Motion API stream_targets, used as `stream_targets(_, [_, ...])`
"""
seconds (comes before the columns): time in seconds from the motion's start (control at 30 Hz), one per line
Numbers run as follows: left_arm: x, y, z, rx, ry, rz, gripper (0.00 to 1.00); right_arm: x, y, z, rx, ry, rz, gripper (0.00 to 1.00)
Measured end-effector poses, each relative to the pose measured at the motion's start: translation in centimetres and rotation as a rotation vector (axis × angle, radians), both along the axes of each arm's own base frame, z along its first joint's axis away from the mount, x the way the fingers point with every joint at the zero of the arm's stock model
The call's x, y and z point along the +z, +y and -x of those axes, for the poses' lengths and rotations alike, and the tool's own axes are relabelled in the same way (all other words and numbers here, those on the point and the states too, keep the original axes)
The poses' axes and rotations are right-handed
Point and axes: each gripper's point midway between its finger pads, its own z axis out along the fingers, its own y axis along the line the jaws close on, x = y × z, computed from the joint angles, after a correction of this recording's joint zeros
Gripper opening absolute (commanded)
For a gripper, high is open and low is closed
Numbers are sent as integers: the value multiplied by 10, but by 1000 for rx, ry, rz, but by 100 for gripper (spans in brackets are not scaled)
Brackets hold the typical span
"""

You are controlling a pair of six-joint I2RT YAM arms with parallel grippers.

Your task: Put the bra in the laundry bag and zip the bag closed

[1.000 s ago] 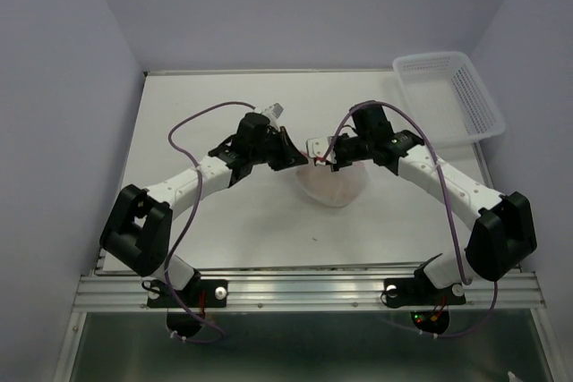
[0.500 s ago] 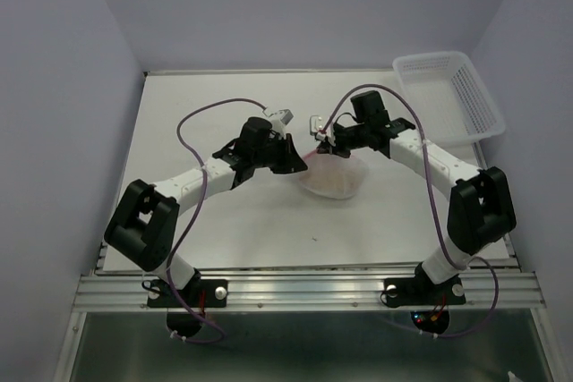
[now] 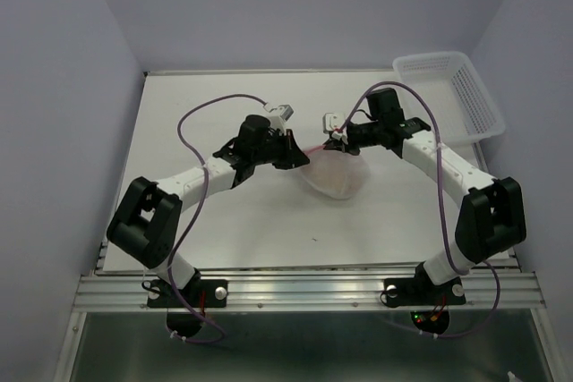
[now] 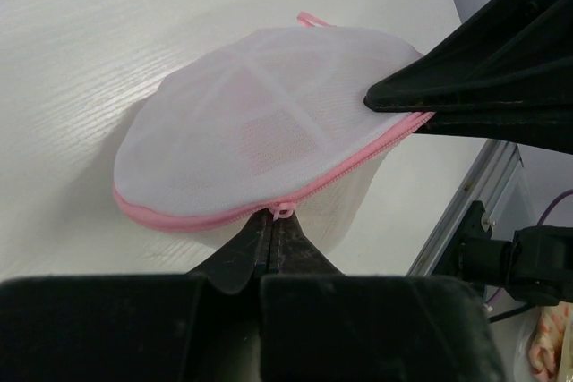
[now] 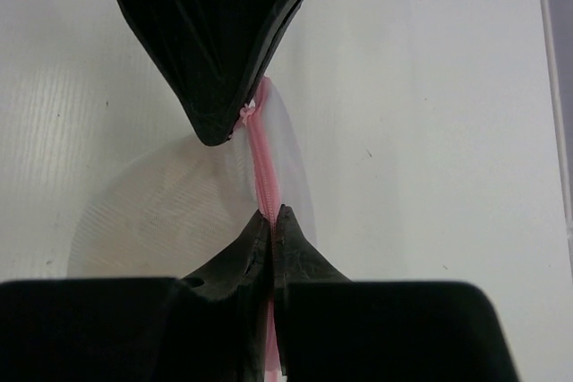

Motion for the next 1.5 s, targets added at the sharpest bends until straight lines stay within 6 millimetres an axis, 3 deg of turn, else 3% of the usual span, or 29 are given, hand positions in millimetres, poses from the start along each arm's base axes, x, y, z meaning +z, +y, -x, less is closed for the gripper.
stream_targets(0.17, [6, 11, -13, 32, 3, 39, 0, 4, -1, 0, 5, -22, 0, 1])
stream_targets(0.57, [5, 18, -12, 58, 48, 32, 0, 1, -7, 2, -13, -38, 21, 2])
stream_targets(0.6, [5, 18, -11, 60, 54, 34, 0, 2, -7, 2, -14, -40, 20, 14])
stream_targets(0.63, [5, 18, -11, 59, 58, 36, 0, 2, -6, 2, -18, -32, 17, 37])
stream_targets(0.67, [6, 19, -11, 61, 60, 33, 0, 2, -6, 3, -24, -16, 12, 70])
stream_targets(0.77, [-17, 43, -14, 154, 125, -75, 0, 10, -17, -3, -71, -9, 3, 90])
stream_targets(0.87, [-27, 59, -12, 201, 181, -185, 0, 28, -22, -4, -97, -37, -16, 90])
stream_targets(1.03, [22, 26, -14, 127, 83, -191, 0, 56, 4, 24, -2, -78, -68, 88])
stream_targets(1.07, [35, 17, -11, 106, 52, -179, 0, 61, 8, 28, 13, -83, -78, 79])
stream_targets(1.13, [42, 13, -7, 95, 40, -176, 0, 66, 11, 29, 18, -81, -90, 74])
stream_targets(1.23, [42, 14, 2, 88, 56, -191, 0, 68, 17, 28, 8, -53, -95, 63])
stream_targets(1.5, [43, 10, 18, 75, 64, -214, 0, 56, 41, 35, 20, 22, -82, 63])
